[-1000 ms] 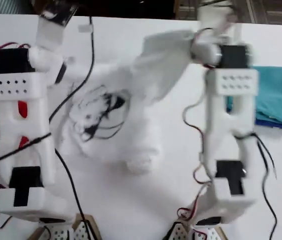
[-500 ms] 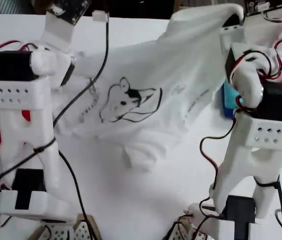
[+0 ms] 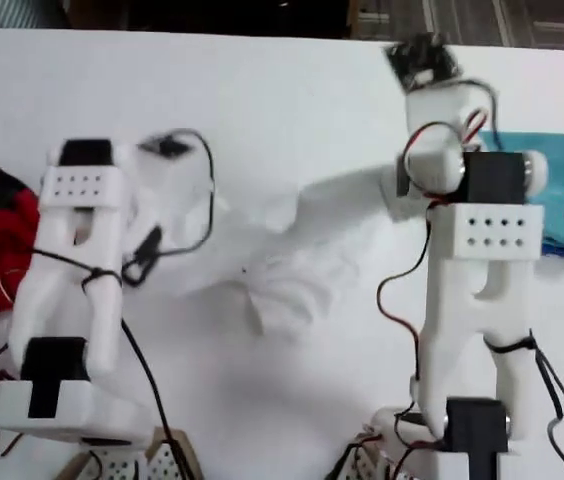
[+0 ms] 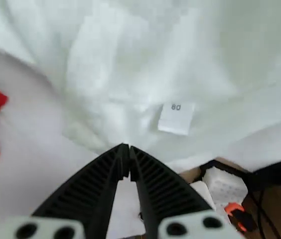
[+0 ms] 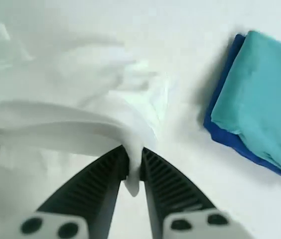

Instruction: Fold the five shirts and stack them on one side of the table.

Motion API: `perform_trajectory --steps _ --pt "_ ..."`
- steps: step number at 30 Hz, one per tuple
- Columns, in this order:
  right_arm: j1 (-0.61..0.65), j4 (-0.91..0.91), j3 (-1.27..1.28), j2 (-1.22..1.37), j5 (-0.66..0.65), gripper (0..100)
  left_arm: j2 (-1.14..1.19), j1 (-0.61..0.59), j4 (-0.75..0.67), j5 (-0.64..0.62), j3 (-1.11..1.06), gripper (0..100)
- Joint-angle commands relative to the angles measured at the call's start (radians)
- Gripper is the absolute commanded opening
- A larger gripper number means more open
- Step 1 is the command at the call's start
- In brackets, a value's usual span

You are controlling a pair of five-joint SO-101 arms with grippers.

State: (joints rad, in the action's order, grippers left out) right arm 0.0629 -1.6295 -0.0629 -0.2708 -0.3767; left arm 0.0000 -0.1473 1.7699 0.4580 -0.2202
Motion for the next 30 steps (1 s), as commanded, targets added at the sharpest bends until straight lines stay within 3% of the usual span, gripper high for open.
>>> perform_trajectory --steps 1,6,11,14,19,22,26,30 --pt "0.007 0.113 0.253 -0.133 -0.040 2.0 -0.034 -0.021 -0.014 0.060 -0.113 3" --pt "0.002 0.260 0.617 -0.374 -0.091 2.0 -0.034 -0.058 -0.025 0.216 -0.226 3" --pt "-0.018 0.291 0.804 -0.545 -0.097 2.0 -0.035 -0.089 0.015 0.381 -0.275 3" --pt "-0.108 0.289 0.832 -0.599 -0.110 2.0 -0.035 -0.114 0.017 0.451 -0.271 6" --pt "-0.320 0.305 0.868 -0.615 -0.218 2.0 -0.035 -0.175 0.017 0.572 -0.199 20" --pt "-0.371 0.352 0.942 -0.616 -0.247 2.0 -0.035 -0.215 0.017 0.620 -0.068 20" --pt "-0.367 0.435 1.063 -0.622 -0.249 2.0 -0.026 -0.178 -0.012 0.462 0.107 20" --pt "-0.374 0.507 1.143 -0.622 -0.244 2.0 -0.025 -0.034 -0.094 0.245 0.068 20"
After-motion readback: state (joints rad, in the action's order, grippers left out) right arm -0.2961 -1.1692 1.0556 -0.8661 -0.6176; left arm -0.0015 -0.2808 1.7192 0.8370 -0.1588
